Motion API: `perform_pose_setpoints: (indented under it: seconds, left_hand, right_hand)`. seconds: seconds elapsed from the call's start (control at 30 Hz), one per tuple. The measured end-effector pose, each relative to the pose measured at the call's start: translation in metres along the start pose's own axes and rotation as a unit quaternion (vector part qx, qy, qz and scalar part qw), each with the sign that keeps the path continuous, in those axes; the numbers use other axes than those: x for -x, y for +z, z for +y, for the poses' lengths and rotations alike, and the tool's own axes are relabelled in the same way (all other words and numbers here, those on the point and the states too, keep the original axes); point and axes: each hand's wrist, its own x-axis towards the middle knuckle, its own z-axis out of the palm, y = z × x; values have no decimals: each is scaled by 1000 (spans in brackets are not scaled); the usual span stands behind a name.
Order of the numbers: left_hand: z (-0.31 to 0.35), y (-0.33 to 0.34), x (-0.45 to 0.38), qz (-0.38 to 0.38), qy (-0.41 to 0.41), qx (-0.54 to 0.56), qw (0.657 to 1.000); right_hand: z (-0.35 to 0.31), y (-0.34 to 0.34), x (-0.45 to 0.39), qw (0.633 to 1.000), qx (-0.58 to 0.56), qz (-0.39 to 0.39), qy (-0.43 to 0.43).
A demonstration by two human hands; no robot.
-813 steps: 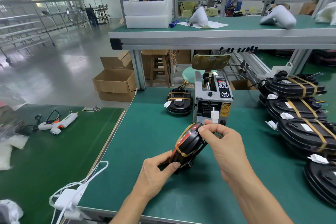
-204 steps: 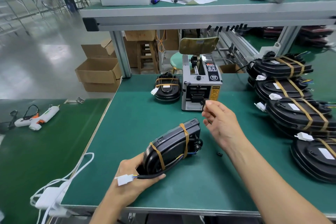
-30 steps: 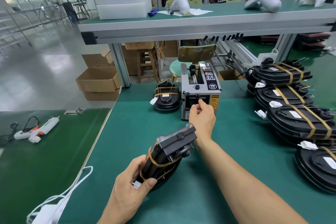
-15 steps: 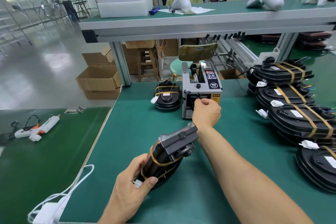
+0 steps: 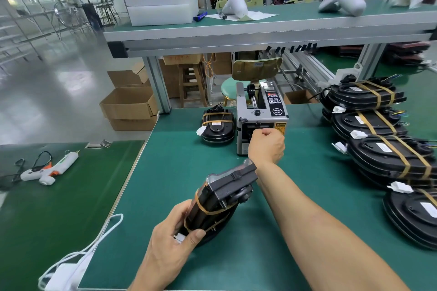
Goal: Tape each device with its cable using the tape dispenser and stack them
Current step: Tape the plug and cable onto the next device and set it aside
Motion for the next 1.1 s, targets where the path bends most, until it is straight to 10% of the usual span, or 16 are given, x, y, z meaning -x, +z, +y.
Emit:
perform_pose_setpoints:
  seconds: [0.23,0.67,1.1]
  left_hand:
    - [-4,-1,0,-9,-3,-7,1000]
    - [-10,-2,1,-3,-10,-12,1000]
    - [-16,-4,0,-1,-16,-15,1000]
  right_hand:
    - [27,-11,6,988,-9,-131,-88]
    - [46,-95,34,866,-355,-350,48]
    - [77,-149,37,916,-256,-310,12]
